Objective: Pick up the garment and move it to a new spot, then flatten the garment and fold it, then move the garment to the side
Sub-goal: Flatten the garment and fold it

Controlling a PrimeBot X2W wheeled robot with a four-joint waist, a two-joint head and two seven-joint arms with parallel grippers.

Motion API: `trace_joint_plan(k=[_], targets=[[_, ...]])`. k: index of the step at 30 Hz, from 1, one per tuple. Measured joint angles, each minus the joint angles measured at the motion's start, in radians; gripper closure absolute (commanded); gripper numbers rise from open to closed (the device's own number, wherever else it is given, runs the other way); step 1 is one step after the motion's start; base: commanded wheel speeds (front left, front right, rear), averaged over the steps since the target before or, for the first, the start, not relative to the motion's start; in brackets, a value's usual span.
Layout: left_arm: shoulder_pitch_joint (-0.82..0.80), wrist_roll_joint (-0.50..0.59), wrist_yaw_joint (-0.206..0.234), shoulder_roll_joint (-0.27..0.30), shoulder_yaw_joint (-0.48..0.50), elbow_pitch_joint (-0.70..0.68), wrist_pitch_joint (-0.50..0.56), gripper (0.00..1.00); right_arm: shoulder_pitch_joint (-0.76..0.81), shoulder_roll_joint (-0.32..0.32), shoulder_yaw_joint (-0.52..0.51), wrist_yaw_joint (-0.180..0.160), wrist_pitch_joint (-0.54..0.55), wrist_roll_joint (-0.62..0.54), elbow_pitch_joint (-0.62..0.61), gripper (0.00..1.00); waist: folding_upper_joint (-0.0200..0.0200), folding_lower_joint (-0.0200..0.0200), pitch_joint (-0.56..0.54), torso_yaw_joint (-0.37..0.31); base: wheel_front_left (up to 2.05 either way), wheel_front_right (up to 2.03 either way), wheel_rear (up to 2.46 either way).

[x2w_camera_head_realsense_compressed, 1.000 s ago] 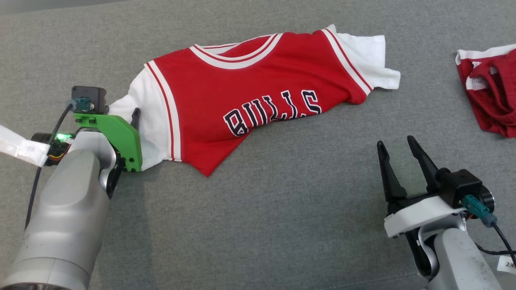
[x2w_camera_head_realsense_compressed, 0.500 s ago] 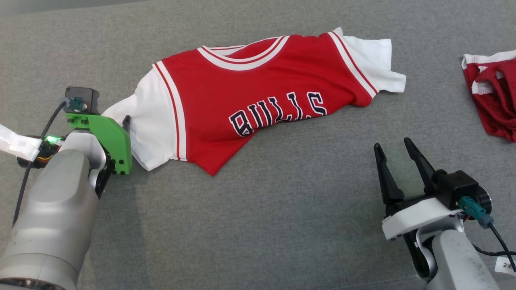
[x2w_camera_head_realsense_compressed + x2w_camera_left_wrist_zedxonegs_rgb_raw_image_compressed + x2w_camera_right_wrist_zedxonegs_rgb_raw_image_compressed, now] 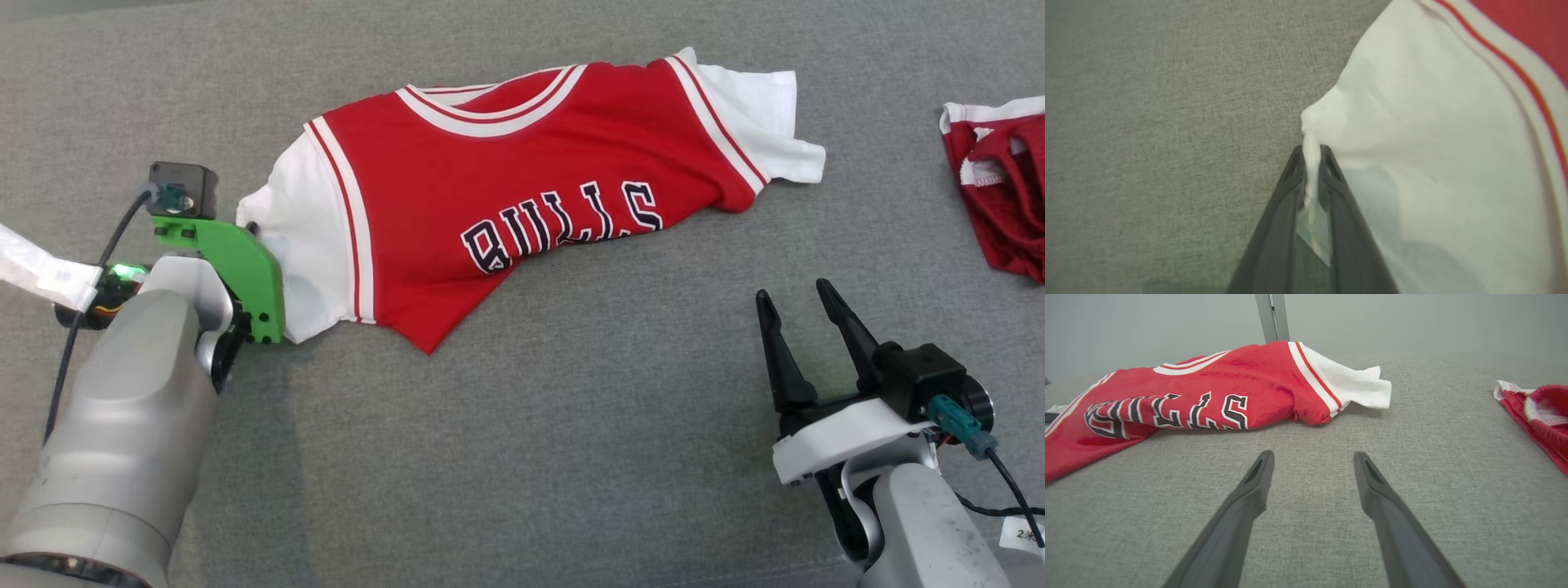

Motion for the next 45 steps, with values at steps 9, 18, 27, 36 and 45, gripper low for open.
trace_joint_plan(k=[9, 18, 27, 36, 45], targets=[[0.012, -0.046, 0.000, -0.008, -0.059, -0.124, -0.195, 1.00, 0.001, 0.000, -0.037, 0.000, 0.000, 0.000, 0.013, 0.00, 0.0000, 0.0000, -0.034, 0.015, 0.00, 0.00, 0.00], [-0.105, -0.055, 0.000, 0.046, -0.119, -0.341, -0.321, 1.00, 0.021, 0.000, -0.049, 0.000, 0.000, 0.022, 0.013, 0.00, 0.0000, 0.0000, -0.113, 0.036, 0.00, 0.00, 0.00], [-0.205, -0.081, 0.000, 0.055, -0.253, -0.597, -0.274, 1.00, 0.053, 0.000, -0.055, 0.000, 0.000, 0.037, 0.025, 0.00, 0.0000, 0.0000, -0.182, 0.050, 0.00, 0.00, 0.00], [-0.354, -0.117, 0.007, -0.029, -0.302, -0.711, -0.266, 1.00, 0.059, 0.000, -0.037, 0.000, 0.000, 0.053, 0.034, 0.00, 0.0000, 0.0000, -0.232, 0.041, 0.00, 0.00, 0.00], [-0.418, -0.152, 0.066, -0.026, -0.212, -0.663, -0.303, 1.00, 0.074, 0.000, -0.047, 0.000, 0.000, 0.057, 0.031, 0.00, 0.0000, 0.0000, -0.246, 0.030, 0.00, 0.00, 0.00]])
